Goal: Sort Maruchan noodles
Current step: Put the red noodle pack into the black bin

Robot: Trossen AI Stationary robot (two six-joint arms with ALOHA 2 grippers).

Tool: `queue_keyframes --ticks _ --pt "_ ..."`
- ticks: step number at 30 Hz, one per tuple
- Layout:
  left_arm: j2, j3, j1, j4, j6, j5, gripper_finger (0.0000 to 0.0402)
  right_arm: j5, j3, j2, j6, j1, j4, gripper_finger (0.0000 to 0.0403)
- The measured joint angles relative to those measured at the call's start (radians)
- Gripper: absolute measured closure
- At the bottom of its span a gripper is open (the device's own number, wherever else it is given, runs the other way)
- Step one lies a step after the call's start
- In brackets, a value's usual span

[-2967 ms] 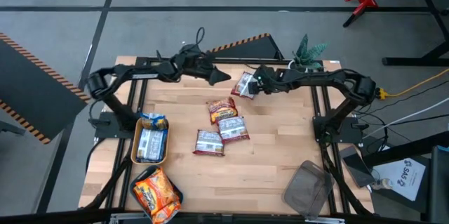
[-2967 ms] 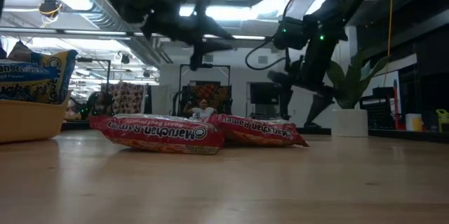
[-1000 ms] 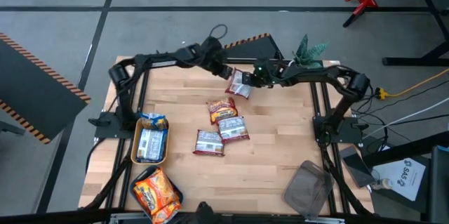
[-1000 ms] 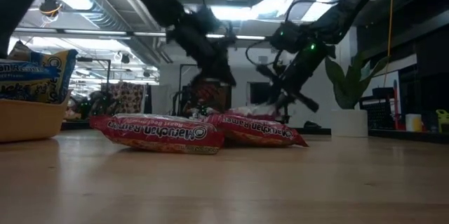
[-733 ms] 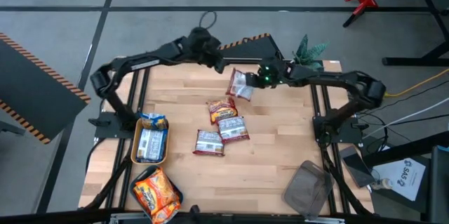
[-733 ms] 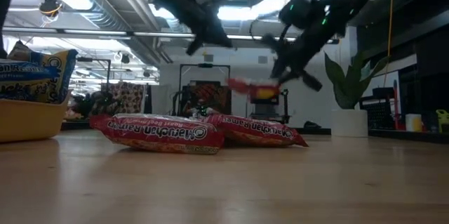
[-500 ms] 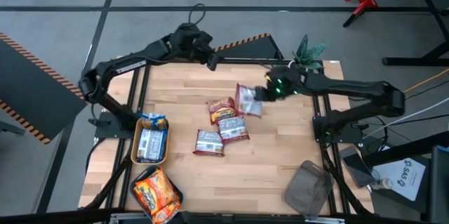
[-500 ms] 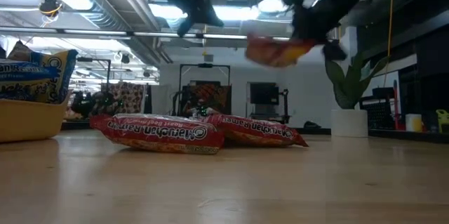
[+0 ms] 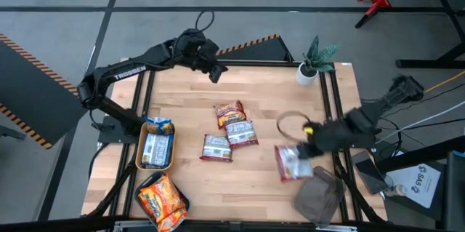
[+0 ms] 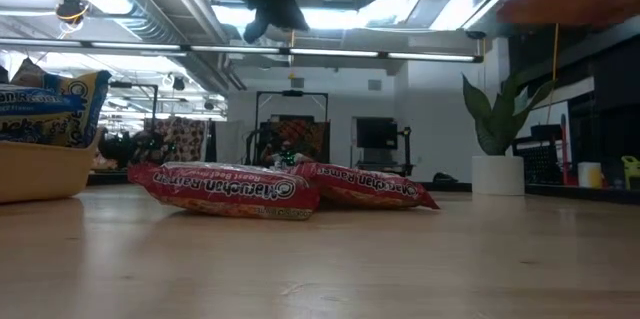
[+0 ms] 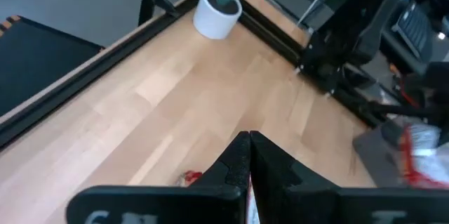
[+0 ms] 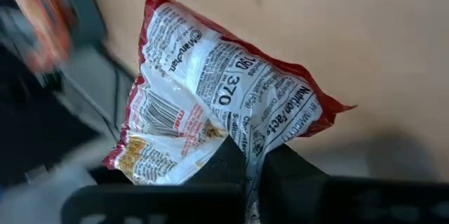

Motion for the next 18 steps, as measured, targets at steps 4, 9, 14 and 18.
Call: queue_keyframes --ticks 4,9,14,18 --pt "0.003 0.000 -0.017 -0.008 0.024 -0.001 0.0397 -0.001 0.000 0.019 0.141 0.210 -0.025 0.0402" --pt "0.003 0.000 -0.021 -0.007 0.038 -0.002 0.0399 -0.038 0.001 0.060 0.274 0.388 -0.068 0.0403" --pt "0.003 0.000 -0.022 -0.007 0.063 -0.020 0.0398 -0.128 0.001 0.110 0.388 0.486 -0.119 0.0403" --pt "0.003 0.000 -0.018 -0.007 0.084 -0.033 0.0400 -0.201 0.001 0.138 0.457 0.526 -0.112 0.0403"
